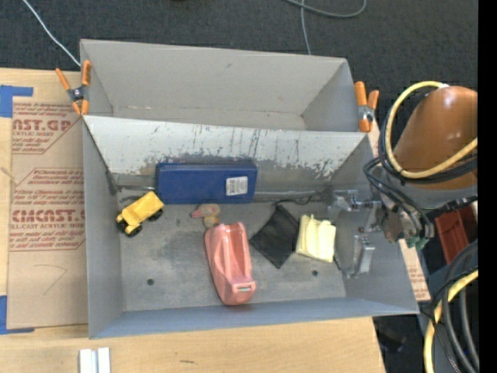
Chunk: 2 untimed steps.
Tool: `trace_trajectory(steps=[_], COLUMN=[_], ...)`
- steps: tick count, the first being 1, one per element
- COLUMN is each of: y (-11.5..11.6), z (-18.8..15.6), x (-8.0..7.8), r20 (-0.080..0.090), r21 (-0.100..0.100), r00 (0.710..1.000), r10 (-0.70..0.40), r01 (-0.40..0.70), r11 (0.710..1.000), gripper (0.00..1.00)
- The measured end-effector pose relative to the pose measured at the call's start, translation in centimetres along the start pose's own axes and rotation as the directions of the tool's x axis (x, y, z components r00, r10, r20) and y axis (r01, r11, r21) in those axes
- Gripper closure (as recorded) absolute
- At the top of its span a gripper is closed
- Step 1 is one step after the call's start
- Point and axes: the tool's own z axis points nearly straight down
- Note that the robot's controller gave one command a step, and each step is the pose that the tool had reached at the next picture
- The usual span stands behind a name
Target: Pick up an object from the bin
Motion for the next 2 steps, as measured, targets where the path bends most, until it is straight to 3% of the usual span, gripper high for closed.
trace_trajectory(steps=[1,2], y=[0.0,2.3], z=[-0.3,-1.7], x=[-0.1,0.3], r20=[0.004,0.004], r21=[0.001,0.001], r00=[1.000,0.998], r10=[-0.001,-0.057], r01=[0.001,0.057], r11=[1.000,0.998], gripper=[0.00,0.00])
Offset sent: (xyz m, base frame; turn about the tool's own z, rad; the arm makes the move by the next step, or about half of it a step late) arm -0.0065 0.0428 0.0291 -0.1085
